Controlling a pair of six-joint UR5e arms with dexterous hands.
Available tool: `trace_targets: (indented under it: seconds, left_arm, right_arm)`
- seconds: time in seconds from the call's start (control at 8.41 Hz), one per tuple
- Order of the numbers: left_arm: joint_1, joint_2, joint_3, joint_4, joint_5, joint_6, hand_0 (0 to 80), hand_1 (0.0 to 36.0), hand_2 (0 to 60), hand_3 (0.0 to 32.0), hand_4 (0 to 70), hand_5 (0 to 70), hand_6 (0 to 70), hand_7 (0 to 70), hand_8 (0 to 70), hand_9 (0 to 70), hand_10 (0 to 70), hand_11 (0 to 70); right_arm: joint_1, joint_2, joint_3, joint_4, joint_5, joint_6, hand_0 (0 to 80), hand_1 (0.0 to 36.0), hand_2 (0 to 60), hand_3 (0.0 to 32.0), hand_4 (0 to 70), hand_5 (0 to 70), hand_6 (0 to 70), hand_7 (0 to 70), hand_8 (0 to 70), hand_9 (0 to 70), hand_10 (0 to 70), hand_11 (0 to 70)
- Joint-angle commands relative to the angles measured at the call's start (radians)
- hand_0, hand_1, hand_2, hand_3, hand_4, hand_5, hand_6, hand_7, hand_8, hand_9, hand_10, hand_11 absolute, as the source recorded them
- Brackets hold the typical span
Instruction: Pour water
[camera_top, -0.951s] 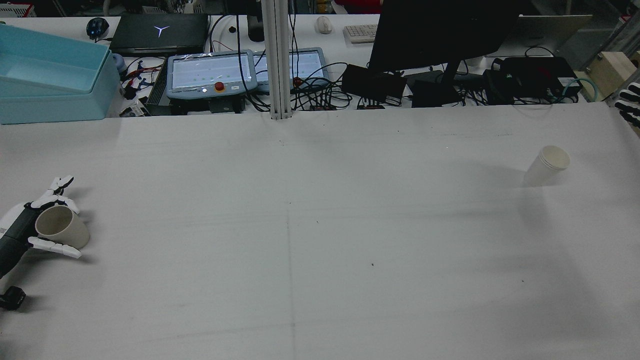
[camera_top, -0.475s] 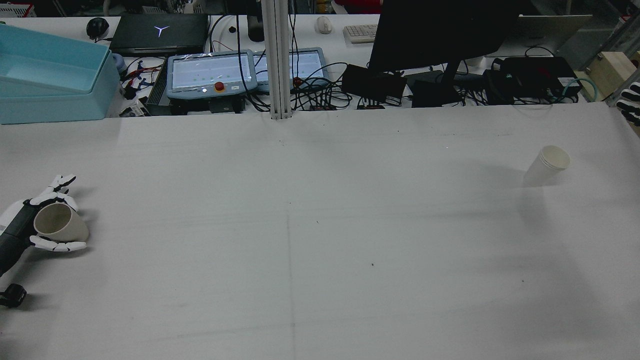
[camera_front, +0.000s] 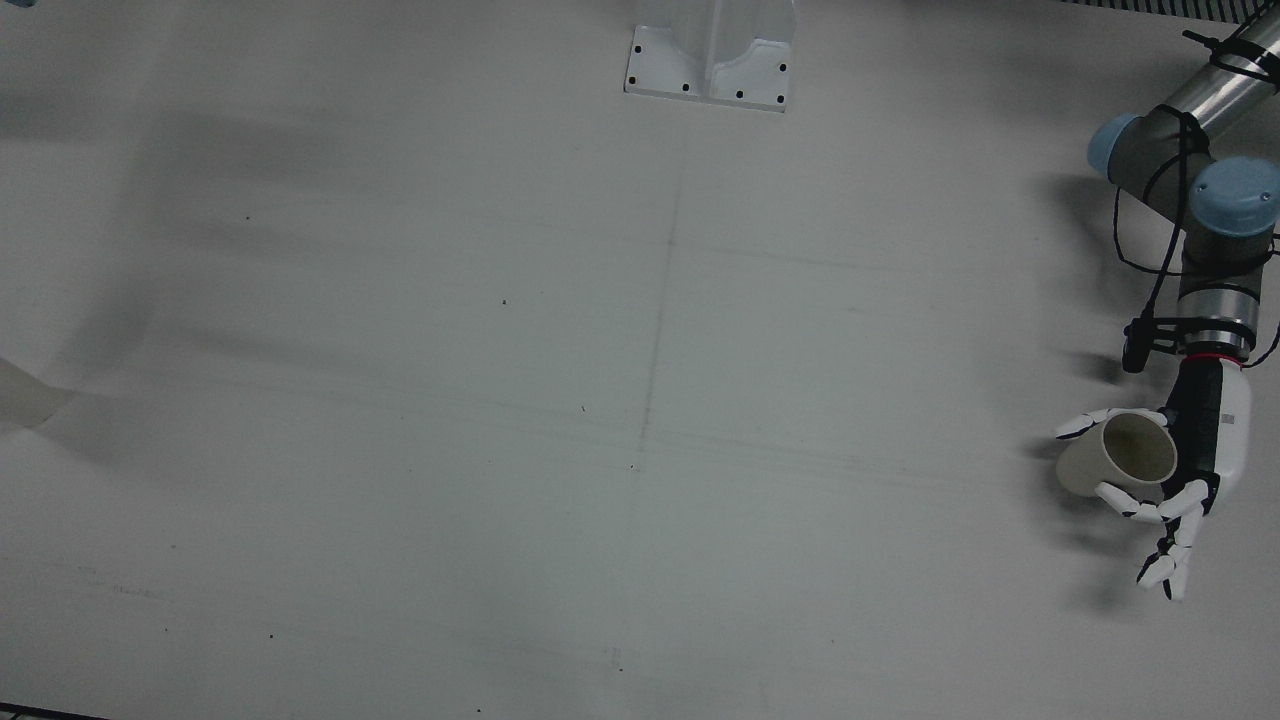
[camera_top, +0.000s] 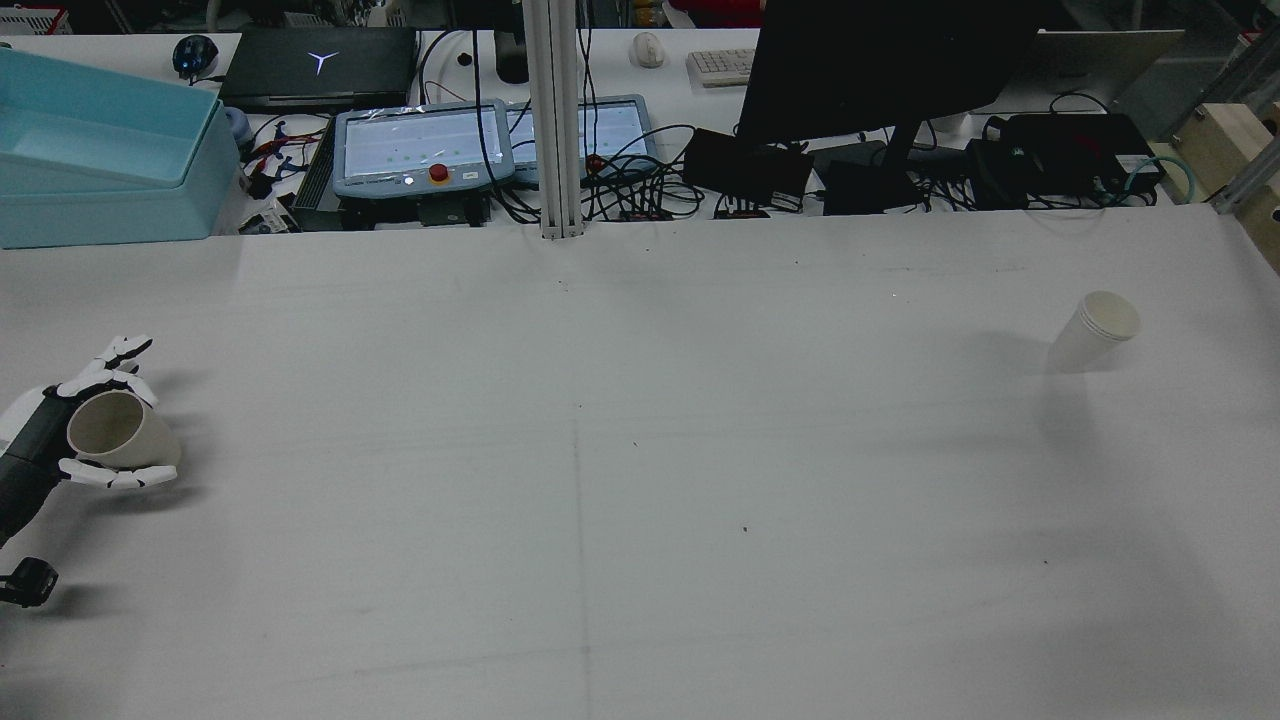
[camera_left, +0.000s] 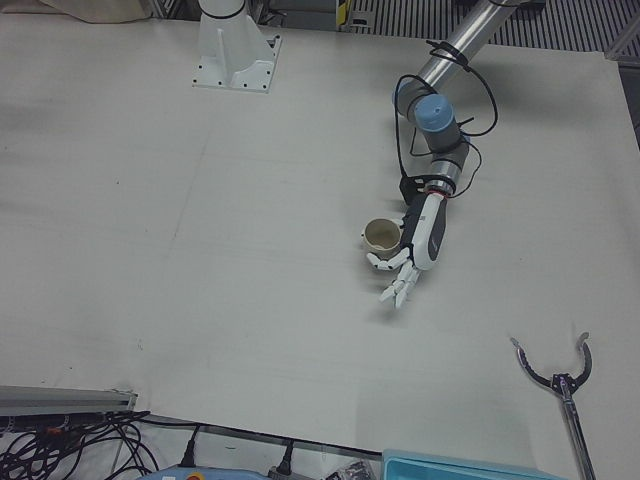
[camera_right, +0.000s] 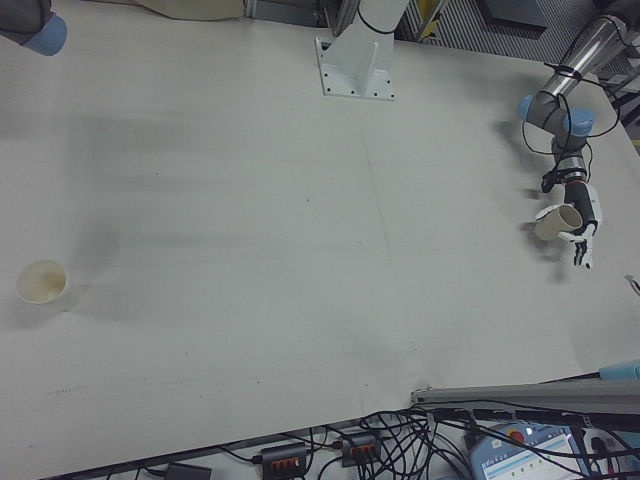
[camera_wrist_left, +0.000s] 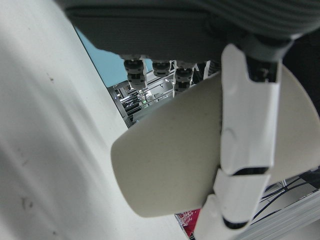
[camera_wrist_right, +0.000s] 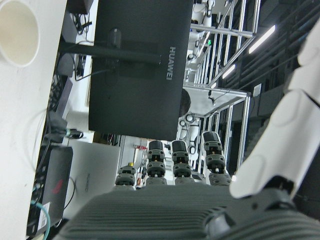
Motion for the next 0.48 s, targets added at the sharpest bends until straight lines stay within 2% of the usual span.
trace_targets:
  seconds: [0.0, 0.12, 0.24, 0.36]
  left_arm:
    - [0.001, 0.000, -0.043, 0.041, 0.000, -0.001, 63.9, 36.0, 60.0, 0.0, 68.8, 70.0, 11.1, 15.2, 5.4, 4.0, 6.5, 12.0]
    - [0.003, -0.002, -0.043, 0.046, 0.000, -0.001, 64.1, 36.0, 60.0, 0.0, 68.6, 70.0, 11.1, 15.3, 5.0, 3.9, 6.4, 11.8]
    - [0.003, -0.003, -0.043, 0.047, 0.000, -0.001, 65.3, 36.0, 60.0, 0.0, 68.6, 70.0, 11.1, 15.4, 4.8, 3.7, 6.3, 11.7]
    - [0.003, -0.005, -0.043, 0.049, 0.001, -0.002, 65.9, 36.0, 60.0, 0.0, 68.2, 70.0, 11.2, 15.2, 4.8, 3.6, 6.3, 11.6]
  right_arm:
    - [0.045, -0.090, -0.133, 0.139, 0.000, -0.004, 47.0, 11.1, 8.4, 0.0, 18.5, 11.6, 8.0, 17.4, 14.0, 15.1, 4.2, 6.8]
    - [0.034, -0.059, -0.242, 0.224, 0.004, -0.008, 46.3, 10.0, 7.9, 0.0, 16.4, 9.9, 7.0, 15.8, 13.7, 14.9, 4.6, 7.4]
    - [0.023, -0.018, -0.287, 0.227, 0.000, -0.019, 45.7, 9.1, 8.4, 0.0, 16.7, 10.1, 7.3, 16.1, 12.4, 14.0, 4.6, 7.3]
    - [0.023, 0.016, -0.294, 0.221, -0.004, -0.054, 46.7, 10.6, 9.0, 0.0, 20.6, 13.0, 9.5, 19.7, 11.9, 14.3, 4.6, 7.4]
